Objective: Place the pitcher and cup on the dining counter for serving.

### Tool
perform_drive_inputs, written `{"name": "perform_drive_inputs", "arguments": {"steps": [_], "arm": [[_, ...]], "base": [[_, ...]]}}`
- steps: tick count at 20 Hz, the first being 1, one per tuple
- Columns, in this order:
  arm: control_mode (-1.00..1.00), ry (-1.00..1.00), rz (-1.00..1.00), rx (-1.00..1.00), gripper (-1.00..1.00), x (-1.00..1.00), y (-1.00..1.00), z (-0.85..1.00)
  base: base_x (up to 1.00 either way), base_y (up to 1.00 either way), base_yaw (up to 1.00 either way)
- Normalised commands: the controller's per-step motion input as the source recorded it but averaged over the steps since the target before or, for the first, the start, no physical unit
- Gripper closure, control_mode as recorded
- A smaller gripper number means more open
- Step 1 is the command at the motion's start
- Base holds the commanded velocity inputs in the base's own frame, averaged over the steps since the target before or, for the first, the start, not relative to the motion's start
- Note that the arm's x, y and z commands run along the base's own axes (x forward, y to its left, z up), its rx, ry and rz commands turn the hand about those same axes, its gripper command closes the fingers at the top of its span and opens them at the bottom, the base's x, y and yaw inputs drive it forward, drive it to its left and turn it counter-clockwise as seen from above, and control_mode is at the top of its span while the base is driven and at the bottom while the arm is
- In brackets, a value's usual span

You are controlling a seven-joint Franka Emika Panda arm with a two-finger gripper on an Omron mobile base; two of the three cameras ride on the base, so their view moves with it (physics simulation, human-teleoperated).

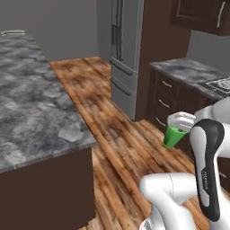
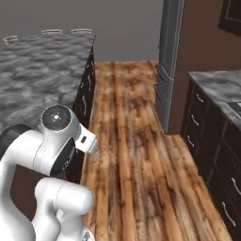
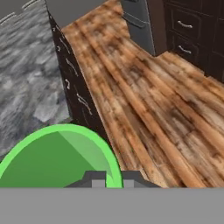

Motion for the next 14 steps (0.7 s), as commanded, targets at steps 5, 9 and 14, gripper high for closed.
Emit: {"name": "perform_drive_inputs", "arguments": {"steps": [5,9,14], "arm": [[1.0,0.0,0.0,0.0,1.0,0.0,0.0,0.0],[1.0,0.0,0.0,0.0,1.0,0.0,0.0,0.0],[1.0,0.0,0.0,0.0,1.0,0.0,0.0,0.0]], "base": [[0.4,0.98,0.52],[0.66,1.0,0.32],[0.64,1.0,0.24]]}}
